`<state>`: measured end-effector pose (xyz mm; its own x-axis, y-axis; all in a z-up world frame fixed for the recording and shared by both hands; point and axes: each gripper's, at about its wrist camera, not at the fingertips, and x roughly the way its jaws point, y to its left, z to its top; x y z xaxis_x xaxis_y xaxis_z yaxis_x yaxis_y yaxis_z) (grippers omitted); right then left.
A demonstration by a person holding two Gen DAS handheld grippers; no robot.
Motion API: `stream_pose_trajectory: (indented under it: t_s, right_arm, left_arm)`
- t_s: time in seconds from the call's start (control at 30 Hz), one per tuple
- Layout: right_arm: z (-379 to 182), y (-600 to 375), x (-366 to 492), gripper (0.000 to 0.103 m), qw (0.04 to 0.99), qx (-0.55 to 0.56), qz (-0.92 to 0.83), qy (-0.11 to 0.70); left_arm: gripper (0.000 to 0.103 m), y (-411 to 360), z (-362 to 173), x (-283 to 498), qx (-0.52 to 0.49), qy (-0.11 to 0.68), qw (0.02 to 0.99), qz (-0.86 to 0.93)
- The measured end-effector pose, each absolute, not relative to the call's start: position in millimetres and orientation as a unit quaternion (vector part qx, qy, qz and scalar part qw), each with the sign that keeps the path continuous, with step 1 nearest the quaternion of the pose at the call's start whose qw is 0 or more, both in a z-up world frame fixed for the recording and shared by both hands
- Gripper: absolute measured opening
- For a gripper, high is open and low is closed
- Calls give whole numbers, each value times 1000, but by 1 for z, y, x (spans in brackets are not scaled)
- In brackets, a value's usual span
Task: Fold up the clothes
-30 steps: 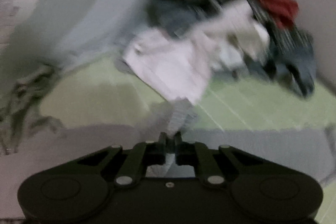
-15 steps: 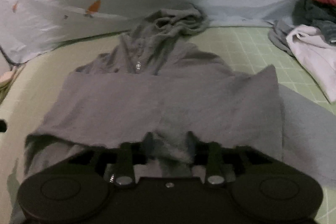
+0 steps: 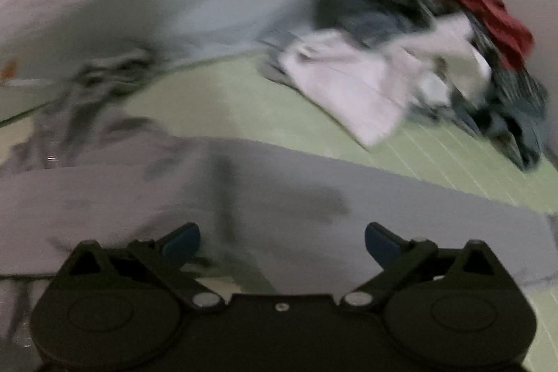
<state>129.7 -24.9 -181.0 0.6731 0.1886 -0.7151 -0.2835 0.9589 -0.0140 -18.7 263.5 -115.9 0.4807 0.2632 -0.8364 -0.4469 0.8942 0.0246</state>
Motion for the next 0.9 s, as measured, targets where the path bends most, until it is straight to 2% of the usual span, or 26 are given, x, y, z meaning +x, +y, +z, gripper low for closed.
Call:
stream_pose_trajectory:
  t_s: [0.23, 0.4, 0.5, 0.57, 0.73, 0.8, 0.83, 0.87, 0.9]
  right_arm:
    - [-208, -48, 157, 103, 910, -52, 112, 397]
    - [-217, -47, 154, 103, 927, -40, 112, 355]
    - [-221, -45, 151, 103, 936, -39, 110, 333]
    - [-220, -45, 152, 103, 936, -39, 110, 333]
    - [-221, -45, 152, 103, 936, -38, 109, 332]
    - [-221, -45, 152, 103, 936, -38, 108, 331]
    - [-221, -45, 152, 103, 937, -38, 108, 331]
    - [-221, -44, 152, 103, 937, -38, 108, 331]
    - [-221, -44, 152, 103, 937, -39, 108, 331]
  left_arm:
    - [103, 230, -126, 48, -88, 466, 870, 136]
    - [103, 210, -138, 85, -87, 465, 876, 93]
    - [97, 200, -149, 99, -75, 477, 873, 73]
    - [87, 195, -156, 107, -70, 488, 868, 61]
    - [71, 196, -171, 112, -100, 504, 857, 51]
    - [59, 196, -173, 112, -113, 504, 855, 45]
    - [50, 195, -173, 112, -115, 502, 856, 43]
    - [33, 194, -173, 113, -112, 501, 857, 46]
    - [22, 192, -172, 112, -106, 499, 859, 51]
